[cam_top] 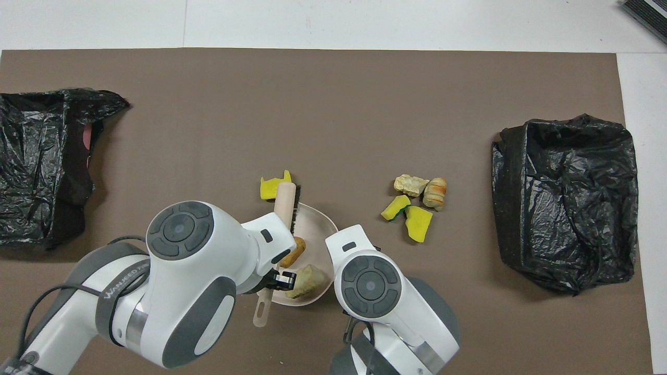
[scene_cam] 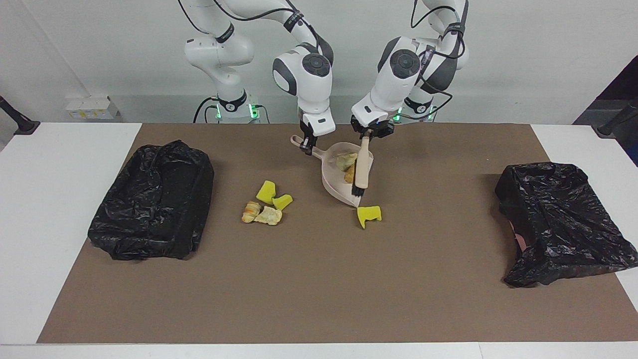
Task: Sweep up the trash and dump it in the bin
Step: 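Sweep the sponge and bread pieces into the dustpan with the left gripper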
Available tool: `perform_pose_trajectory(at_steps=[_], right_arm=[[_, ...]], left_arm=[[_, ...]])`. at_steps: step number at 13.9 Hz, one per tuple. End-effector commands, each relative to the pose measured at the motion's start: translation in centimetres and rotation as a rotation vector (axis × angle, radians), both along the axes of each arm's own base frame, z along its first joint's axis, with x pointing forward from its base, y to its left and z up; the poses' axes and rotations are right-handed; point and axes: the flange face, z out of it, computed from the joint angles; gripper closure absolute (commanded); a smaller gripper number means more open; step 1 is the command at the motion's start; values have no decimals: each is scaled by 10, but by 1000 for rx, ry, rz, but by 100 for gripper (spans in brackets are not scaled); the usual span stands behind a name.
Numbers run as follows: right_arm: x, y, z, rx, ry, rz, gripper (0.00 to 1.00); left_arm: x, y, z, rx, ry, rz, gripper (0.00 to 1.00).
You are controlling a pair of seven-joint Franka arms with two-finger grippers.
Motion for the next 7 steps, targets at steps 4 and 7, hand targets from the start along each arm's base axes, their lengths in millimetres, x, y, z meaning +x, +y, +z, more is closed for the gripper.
perform_pose_trajectory(at_steps=[4, 7], right_arm=[[0, 0, 3, 25, -8, -39, 100], [-2, 1, 3, 13, -6, -105, 100]], left_arm=[[83, 45, -6, 34, -103, -157, 100], [127, 78, -20, 39, -109, -198, 100]])
